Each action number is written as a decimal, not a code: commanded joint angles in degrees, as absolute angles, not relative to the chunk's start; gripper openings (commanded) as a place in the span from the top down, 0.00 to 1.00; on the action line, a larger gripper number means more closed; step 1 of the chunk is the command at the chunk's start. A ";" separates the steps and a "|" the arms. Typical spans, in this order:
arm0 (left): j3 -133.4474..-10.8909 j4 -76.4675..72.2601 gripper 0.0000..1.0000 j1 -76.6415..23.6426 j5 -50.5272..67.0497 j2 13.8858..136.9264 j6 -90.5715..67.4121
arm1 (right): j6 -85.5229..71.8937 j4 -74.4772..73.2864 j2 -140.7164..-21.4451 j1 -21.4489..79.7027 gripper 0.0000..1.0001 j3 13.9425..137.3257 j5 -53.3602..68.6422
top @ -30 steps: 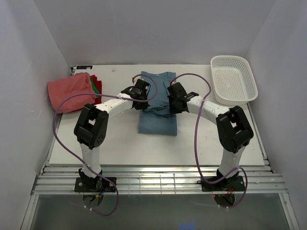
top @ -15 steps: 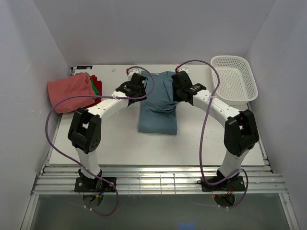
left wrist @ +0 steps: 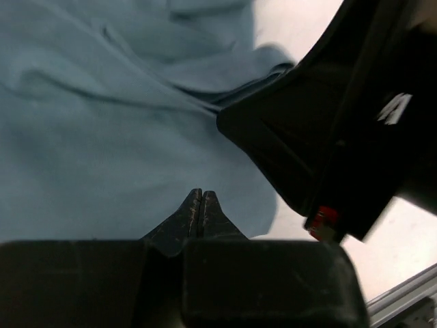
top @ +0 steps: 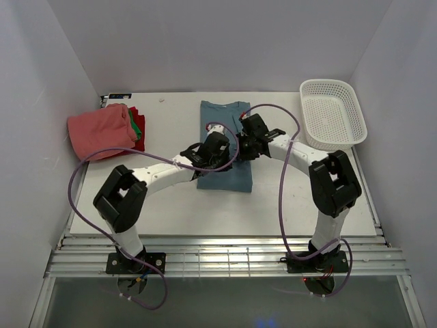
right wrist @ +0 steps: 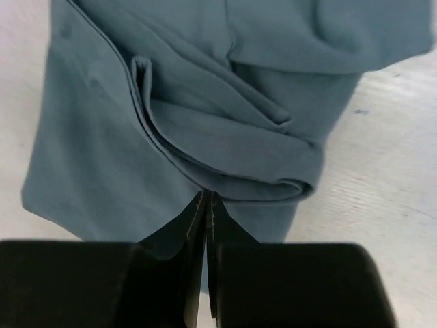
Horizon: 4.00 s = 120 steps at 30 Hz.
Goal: Fold and stack the t-shirts
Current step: Fold the tshirt
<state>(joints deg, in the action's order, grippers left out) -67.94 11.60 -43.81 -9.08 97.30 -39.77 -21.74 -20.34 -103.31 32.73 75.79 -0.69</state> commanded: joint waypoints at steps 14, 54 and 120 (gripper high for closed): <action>-63.29 7.82 1.00 -43.86 -3.16 104.85 -40.96 | -24.79 -18.54 -107.67 32.87 0.92 78.22 7.38; -47.55 4.57 1.00 -48.07 -1.14 97.74 -45.61 | -22.06 -25.31 -114.08 35.60 0.92 85.07 -4.73; -33.49 17.14 0.40 -52.91 -20.66 76.81 -51.24 | -42.71 -13.62 -72.77 49.13 0.36 34.63 -6.77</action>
